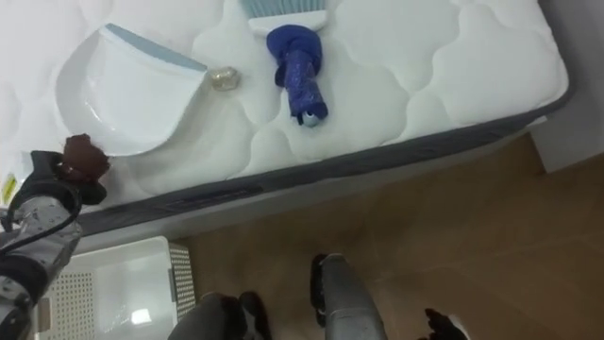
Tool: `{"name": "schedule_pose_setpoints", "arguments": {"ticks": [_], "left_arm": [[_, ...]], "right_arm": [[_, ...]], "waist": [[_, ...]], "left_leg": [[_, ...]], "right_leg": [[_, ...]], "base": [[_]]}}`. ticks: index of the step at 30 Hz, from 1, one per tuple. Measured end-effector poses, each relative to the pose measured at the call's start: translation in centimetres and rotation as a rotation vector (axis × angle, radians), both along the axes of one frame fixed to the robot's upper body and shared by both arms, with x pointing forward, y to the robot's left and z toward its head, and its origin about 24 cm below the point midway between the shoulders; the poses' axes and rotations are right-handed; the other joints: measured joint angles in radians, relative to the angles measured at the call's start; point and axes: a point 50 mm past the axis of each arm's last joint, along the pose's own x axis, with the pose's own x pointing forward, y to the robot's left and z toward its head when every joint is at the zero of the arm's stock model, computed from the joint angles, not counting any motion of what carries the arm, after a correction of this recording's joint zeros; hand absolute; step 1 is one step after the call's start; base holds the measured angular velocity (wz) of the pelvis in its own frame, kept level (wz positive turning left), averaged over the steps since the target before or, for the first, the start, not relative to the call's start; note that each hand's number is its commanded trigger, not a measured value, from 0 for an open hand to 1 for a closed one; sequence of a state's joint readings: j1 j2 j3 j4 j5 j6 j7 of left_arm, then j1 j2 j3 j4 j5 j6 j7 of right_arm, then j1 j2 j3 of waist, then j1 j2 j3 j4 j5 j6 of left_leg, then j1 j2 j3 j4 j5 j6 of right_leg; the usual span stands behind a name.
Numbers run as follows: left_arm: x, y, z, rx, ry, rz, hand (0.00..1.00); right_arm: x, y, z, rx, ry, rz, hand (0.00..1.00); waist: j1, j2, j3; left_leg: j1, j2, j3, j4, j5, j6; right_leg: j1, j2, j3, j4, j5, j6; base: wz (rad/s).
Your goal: Clean bed
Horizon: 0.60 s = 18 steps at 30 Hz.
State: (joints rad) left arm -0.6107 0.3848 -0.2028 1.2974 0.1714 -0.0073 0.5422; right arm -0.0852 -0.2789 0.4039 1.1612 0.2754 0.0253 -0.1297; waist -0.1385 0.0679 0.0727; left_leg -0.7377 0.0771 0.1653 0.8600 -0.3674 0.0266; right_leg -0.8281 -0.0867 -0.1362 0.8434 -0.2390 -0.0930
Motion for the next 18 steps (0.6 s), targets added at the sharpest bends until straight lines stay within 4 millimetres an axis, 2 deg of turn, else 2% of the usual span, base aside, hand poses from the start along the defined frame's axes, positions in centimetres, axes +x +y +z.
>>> {"name": "schedule_pose_setpoints", "arguments": {"ticks": [6,13,18], "left_arm": [[0.1,0.3,0.6,0.142,0.015,-0.071,1.00],[-0.2,0.5,0.4,0.201,0.031,-0.110,1.00],[-0.4,0.4,0.2,0.213,0.038,-0.131,1.00]], "right_arm": [[0.8,-0.3,0.5,0.042,-0.085,-0.080,0.00],[1.6,-0.6,0.8,0.090,-0.132,-0.175,0.00],[2.8,-0.6,1.4,0.107,-0.190,-0.192,0.00]], "waist": [[0.010,0.003,-0.0004],[0.015,0.005,-0.0014],[0.019,0.005,-0.0017]], "left_leg": [[0.046,-0.001,0.000,-0.036,0.008,-0.007],[0.054,0.002,0.000,-0.048,0.012,-0.003],[0.061,0.002,0.003,-0.064,0.013,-0.003]], "right_leg": [[0.047,0.001,-0.003,-0.032,0.003,0.003],[0.056,0.009,-0.004,-0.050,0.006,0.003],[0.061,0.011,-0.003,-0.063,0.007,0.005]], "base": [[0.00],[-0.01],[0.00]]}}
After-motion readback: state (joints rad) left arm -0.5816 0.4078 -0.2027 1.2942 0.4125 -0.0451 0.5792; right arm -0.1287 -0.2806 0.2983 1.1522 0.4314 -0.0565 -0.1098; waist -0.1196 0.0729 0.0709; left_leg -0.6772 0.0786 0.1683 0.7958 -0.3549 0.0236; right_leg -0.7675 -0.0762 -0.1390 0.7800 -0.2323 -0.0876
